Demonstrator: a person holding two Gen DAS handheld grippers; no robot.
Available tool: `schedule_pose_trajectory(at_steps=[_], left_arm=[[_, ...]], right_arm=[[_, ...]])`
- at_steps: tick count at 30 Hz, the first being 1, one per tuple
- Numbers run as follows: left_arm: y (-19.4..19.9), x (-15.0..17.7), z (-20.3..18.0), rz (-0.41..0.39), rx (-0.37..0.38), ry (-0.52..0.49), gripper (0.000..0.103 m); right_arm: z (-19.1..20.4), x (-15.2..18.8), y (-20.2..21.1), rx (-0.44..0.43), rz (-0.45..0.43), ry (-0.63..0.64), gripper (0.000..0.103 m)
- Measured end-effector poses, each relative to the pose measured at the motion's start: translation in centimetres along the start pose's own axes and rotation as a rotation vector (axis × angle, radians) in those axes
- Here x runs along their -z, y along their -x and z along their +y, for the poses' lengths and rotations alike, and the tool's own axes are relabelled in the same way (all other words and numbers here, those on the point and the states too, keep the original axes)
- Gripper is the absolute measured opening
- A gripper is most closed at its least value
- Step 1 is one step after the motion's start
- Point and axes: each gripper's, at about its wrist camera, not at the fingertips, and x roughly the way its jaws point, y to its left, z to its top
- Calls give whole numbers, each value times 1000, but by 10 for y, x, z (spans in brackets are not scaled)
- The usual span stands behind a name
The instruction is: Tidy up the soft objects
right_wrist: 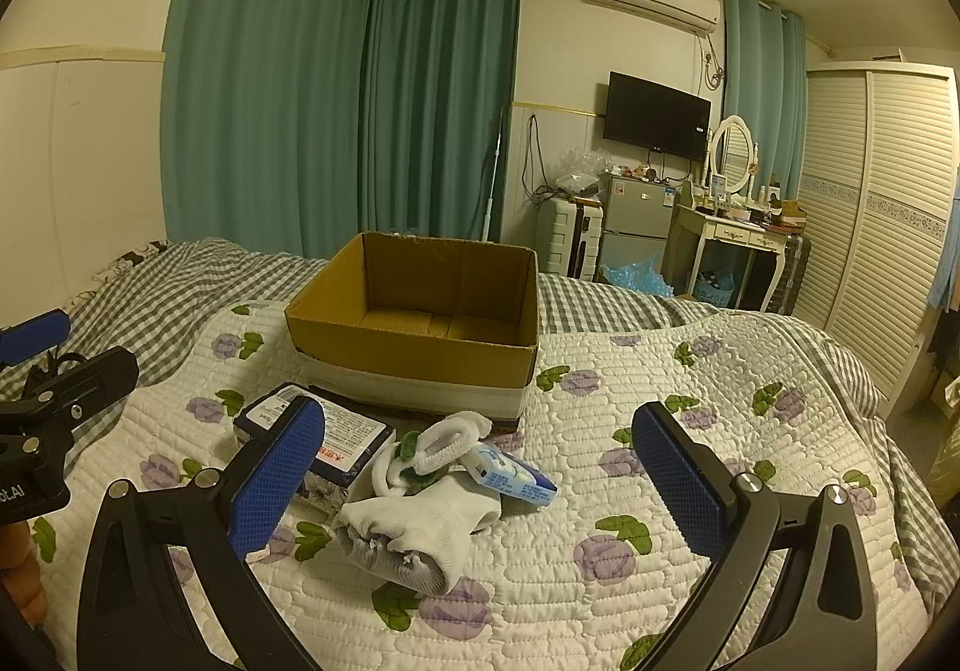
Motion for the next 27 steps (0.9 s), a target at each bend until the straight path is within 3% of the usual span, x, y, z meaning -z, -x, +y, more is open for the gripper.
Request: schedule_pose_trajectory(at_steps=[27], left_arm=[[1, -3, 1, 2, 9, 3, 96]], right_arm=[[1, -11, 15, -3, -20, 4, 103]])
